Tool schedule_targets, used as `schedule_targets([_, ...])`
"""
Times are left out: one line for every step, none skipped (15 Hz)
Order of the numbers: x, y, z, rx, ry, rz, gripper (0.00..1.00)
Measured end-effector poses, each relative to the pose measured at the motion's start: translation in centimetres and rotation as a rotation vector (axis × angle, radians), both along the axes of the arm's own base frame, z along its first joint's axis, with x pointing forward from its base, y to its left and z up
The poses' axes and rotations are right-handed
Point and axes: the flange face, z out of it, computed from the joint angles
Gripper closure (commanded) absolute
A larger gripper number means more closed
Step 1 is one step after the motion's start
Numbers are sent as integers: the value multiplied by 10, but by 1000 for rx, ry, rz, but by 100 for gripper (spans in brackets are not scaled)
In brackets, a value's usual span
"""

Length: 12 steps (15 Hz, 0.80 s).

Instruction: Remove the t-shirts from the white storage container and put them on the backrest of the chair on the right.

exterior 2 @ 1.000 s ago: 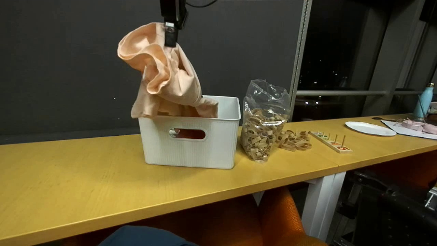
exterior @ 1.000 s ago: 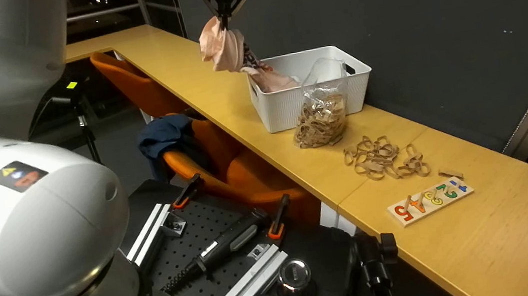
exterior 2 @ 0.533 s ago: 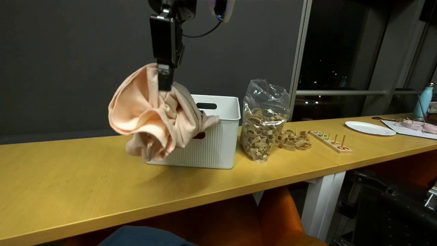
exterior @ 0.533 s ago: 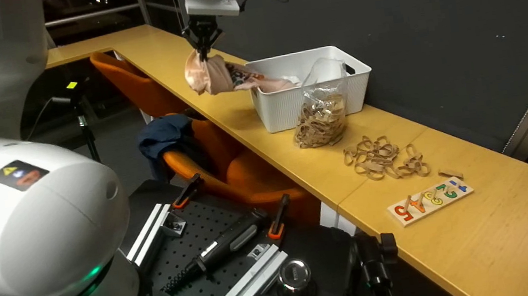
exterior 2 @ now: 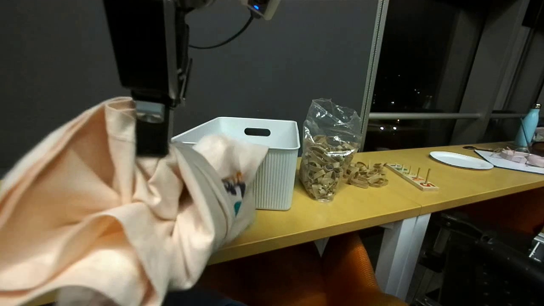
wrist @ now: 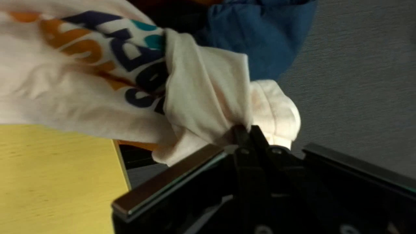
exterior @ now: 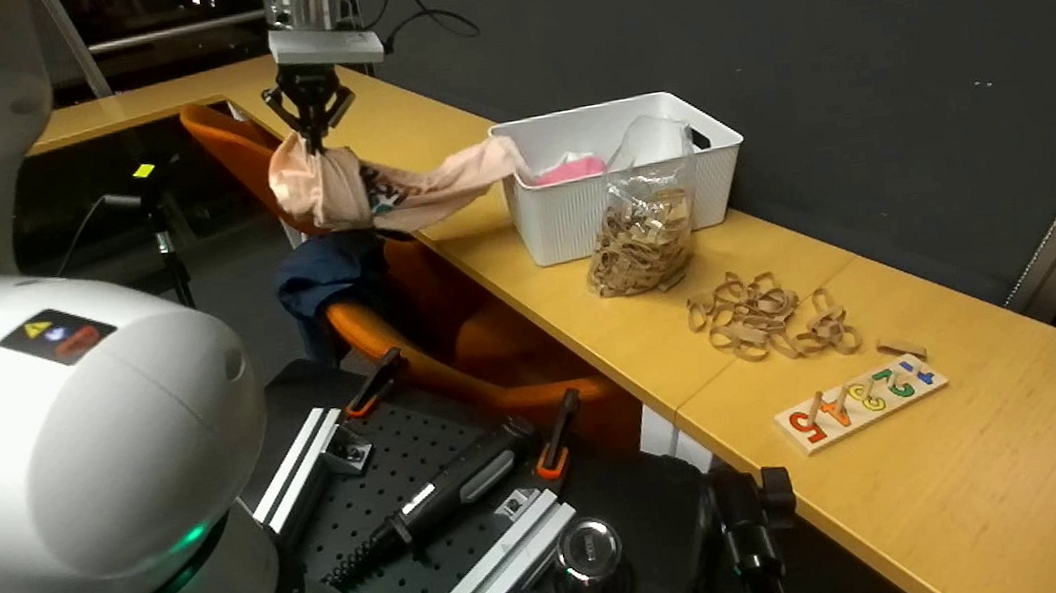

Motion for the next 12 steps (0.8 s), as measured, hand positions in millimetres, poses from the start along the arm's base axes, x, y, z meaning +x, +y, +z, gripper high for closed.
schedule_targets([-11,12,5,2,-4,25,99])
schedule_targets([-22,23,11,5,-9,50,99])
schedule_targets([-31,32,16,7,-15,70,71])
schedule_targets([-38,38,19,7,-19,85,68])
schedule_targets([-42,42,21,7,-21,93,63])
schedule_targets([-43,43,23,9,-22,95,56])
schedule_targets([-42,41,24,11,-24,95,49])
schedule_targets([-41,39,25,12,-25,95,42])
schedule_targets([-40,37,26,15,-26,96,34])
schedule_targets([-38,35,27,18,-27,95,27])
schedule_targets([-37,33,27,22,-27,93,20])
schedule_targets([-35,31,28,24,-28,89,12])
